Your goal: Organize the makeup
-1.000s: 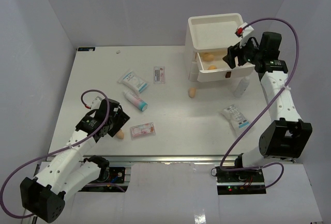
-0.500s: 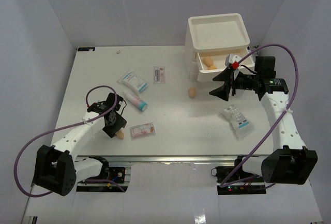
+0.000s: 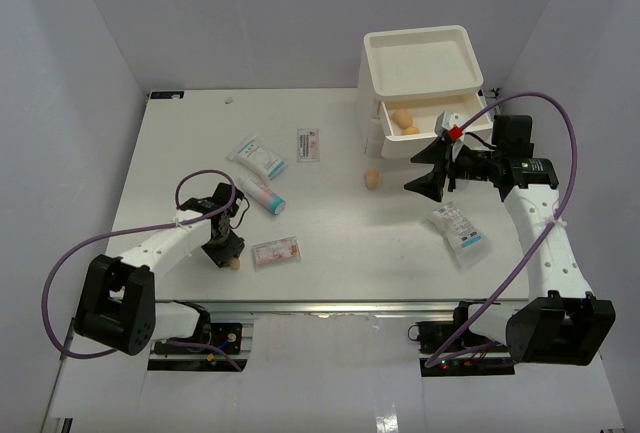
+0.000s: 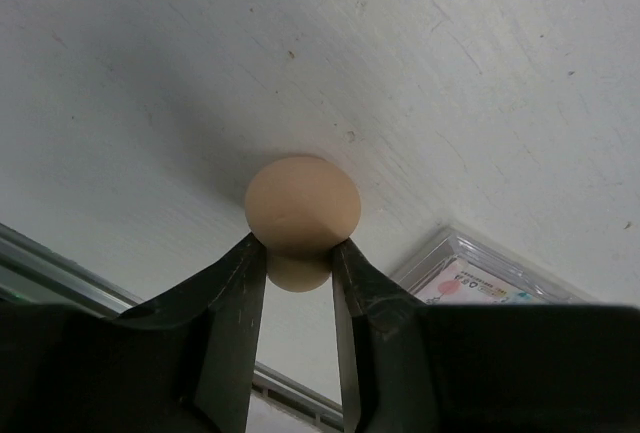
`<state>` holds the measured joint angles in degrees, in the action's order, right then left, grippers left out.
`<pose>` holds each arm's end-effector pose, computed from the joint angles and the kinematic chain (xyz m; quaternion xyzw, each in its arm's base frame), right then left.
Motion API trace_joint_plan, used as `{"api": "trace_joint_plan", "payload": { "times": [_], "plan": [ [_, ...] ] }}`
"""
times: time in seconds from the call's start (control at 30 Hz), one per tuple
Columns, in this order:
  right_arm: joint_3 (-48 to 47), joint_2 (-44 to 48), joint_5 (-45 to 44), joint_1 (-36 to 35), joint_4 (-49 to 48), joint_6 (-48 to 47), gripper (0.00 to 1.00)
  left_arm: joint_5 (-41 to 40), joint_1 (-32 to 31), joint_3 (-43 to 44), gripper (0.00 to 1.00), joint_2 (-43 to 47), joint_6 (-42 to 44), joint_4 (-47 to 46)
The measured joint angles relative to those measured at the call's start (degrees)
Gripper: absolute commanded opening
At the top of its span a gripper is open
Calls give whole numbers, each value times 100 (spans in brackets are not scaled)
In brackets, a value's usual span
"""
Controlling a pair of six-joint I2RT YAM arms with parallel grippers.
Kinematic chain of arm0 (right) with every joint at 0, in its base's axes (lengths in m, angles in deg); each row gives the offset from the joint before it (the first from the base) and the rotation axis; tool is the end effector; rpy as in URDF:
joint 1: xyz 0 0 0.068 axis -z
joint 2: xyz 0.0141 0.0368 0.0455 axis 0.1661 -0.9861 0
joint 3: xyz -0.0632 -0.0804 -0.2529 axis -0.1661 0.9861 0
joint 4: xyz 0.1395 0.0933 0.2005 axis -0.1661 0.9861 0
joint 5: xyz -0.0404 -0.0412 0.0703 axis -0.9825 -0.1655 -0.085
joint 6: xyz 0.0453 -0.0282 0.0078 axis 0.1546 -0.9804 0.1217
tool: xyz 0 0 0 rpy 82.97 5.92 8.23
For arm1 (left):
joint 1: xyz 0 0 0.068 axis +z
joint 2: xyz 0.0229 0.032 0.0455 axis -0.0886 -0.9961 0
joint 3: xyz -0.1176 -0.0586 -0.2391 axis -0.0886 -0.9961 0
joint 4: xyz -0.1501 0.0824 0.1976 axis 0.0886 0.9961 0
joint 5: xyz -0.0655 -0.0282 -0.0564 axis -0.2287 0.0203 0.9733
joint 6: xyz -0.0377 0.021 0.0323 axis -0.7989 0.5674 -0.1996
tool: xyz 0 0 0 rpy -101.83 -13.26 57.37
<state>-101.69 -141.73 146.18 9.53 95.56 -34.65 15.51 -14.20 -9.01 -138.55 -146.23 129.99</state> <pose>0.2372 0.0320 0.3552 -0.5011 0.6292 0.3019 0.5116 0.1867 -0.0561 0.1762 -0.3756 0.9173 0.0597 0.1182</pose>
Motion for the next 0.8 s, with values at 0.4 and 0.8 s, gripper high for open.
{"api": "trace_joint_plan", "payload": {
  "times": [0.4, 0.8],
  "plan": [
    [-6, 58, 3, 7, 0, 46, 74, 16, 11, 550, 0, 193, 467, -20],
    [-157, 70, 202, 616, -77, 550, 74, 2023, -611, 3271, 0, -251, 1955, -2314]
  ]
}}
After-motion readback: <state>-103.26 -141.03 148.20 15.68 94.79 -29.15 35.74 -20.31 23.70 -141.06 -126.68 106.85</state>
